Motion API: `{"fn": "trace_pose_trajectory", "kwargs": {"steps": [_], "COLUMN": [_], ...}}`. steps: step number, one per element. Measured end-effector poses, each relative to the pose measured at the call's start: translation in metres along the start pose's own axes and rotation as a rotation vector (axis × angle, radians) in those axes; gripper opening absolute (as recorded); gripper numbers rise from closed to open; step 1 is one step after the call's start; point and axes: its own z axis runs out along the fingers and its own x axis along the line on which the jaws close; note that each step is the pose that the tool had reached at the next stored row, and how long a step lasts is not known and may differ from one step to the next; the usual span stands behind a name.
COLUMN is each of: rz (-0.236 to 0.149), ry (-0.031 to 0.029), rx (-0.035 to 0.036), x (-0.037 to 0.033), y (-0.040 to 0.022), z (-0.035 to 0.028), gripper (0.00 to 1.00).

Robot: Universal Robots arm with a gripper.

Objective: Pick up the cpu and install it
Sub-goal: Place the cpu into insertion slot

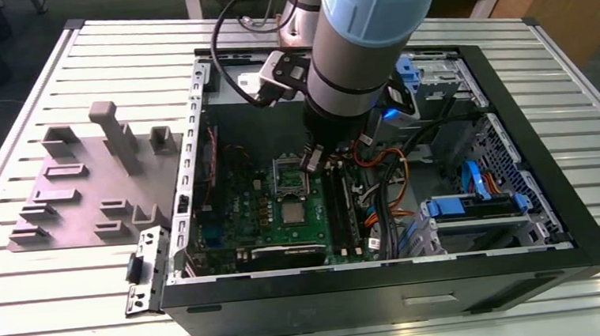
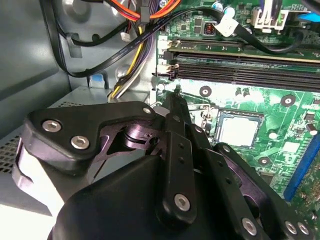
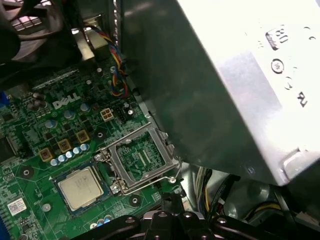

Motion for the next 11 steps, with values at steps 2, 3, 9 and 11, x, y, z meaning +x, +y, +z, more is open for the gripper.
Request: {"fn": "trace_pose_trajectory", "kwargs": {"steps": [2,3,9,11], "rz": [-0.012,-0.017,-0.040,-0.039], "ry": [0.0007,0.0010,0.0031,0.0031], "rx": [-0.0029,-0.0042,-0.0098,-0.0103], "x": [0.0000,0.0000,-0.0010,-0.0021], "y": [-0.0005,-0.0008,-0.0022,-0.0023], "z": [0.0010,0.0015,0.0057,0.0080], "gripper": [0.11,0.11,0.11,0.11]}}
